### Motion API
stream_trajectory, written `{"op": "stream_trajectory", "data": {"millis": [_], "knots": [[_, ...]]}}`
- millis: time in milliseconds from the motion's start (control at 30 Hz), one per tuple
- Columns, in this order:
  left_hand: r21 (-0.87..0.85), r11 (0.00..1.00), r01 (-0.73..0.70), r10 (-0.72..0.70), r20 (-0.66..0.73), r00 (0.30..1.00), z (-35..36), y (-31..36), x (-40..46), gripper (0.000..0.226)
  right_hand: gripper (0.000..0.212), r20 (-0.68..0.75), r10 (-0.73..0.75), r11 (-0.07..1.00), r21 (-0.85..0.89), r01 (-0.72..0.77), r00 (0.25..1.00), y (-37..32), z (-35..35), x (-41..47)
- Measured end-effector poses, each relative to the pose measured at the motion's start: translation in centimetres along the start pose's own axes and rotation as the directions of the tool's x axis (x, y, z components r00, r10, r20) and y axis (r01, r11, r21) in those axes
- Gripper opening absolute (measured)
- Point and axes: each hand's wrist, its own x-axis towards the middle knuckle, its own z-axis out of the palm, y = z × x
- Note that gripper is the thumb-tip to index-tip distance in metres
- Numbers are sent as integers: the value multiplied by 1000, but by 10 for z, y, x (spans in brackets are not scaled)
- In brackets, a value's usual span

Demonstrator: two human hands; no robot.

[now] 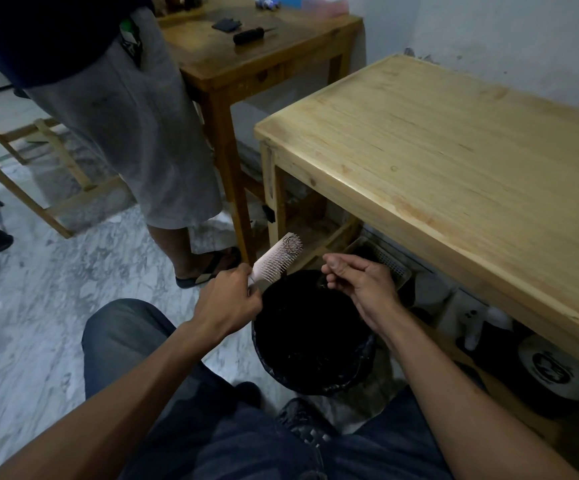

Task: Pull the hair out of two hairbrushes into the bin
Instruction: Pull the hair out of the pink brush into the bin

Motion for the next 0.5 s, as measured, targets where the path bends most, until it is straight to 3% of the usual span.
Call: {"op": "stream_trajectory", "data": {"millis": [67, 133, 167, 233, 333, 400, 500], "knots": [[7, 1000, -10, 10, -17, 1000, 0, 3, 1, 19, 27, 70, 87, 965, -255, -66, 994, 5, 0, 3], [3, 999, -38, 38, -30, 999, -1, 7, 2, 18, 52, 117, 191, 765, -639, -73, 975, 12, -2, 8], [-6, 999, -53, 53, -34, 998, -1, 9, 2, 19, 60, 115, 202, 664, -746, -50, 973, 15, -1, 12], [-27, 997, -77, 76, -39, 996, -1, 10, 2, 20, 61, 50, 104, 632, -774, -28, 993, 15, 5, 15], [-41, 994, -106, 105, -33, 994, -2, 10, 2, 22, 44, -112, -84, 801, -598, 0, 990, 3, 13, 13], [-56, 989, -137, 136, -24, 990, -2, 7, 0, 23, 42, -96, -194, 816, -568, 107, 976, -4, 14, 12], [-65, 979, -196, 194, -26, 981, 0, 7, -4, 15, 38, -20, -308, 754, -614, 231, 951, -11, 14, 15]]}}
